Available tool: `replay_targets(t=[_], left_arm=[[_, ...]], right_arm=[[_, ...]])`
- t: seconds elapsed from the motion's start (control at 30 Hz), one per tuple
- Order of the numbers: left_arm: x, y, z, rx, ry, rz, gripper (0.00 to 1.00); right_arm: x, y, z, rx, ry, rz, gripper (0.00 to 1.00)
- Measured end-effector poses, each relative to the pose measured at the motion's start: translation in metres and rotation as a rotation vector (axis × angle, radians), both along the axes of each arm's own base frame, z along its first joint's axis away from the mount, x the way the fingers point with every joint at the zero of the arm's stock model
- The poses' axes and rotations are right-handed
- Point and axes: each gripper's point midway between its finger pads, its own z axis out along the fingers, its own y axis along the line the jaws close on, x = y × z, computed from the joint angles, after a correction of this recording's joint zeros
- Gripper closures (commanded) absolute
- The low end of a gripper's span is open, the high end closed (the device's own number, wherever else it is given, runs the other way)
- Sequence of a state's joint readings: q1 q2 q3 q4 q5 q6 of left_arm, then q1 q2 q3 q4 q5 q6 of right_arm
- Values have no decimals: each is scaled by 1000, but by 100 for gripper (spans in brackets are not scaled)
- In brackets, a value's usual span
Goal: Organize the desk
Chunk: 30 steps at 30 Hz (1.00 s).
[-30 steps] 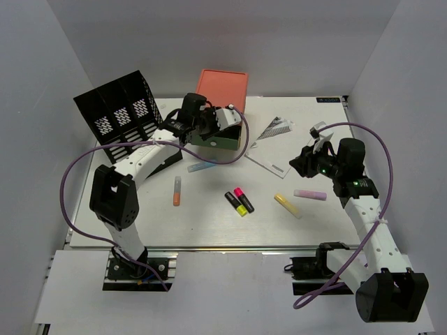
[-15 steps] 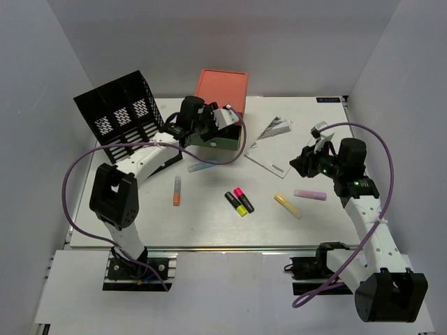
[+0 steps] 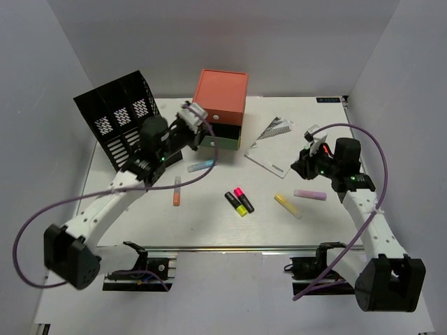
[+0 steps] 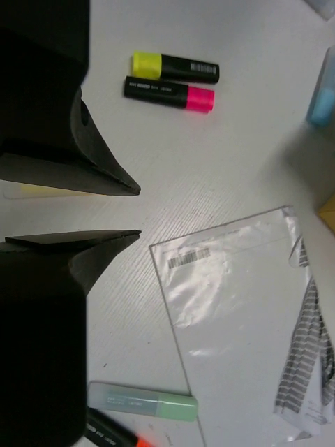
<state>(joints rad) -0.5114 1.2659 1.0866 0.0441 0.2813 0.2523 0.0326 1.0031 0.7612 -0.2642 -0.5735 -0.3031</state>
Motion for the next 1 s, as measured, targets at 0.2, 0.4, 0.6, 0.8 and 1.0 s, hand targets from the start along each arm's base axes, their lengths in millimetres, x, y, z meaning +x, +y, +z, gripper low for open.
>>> replay_targets(t=[0.2,0.4,0.6,0.8,1.0], left_arm=[[-44,17,-33,-267,255,73,18],[-53,16,-102,-277,490,123,2],[-53,16,-110,-255,550,142,2],[-56,22,-109,-234,563,169,2],[-58,33,-89,-258,499,203,2]], right_arm=[[31,-30,-30,-85,147,-170,59],[95,-90,-37,-166,250,-400,43],[128,-130,-57,-267,329,-516,39],[149,-145,-93,-343,426,-536,40],[158,-160,-118,-416,477,-560,47]])
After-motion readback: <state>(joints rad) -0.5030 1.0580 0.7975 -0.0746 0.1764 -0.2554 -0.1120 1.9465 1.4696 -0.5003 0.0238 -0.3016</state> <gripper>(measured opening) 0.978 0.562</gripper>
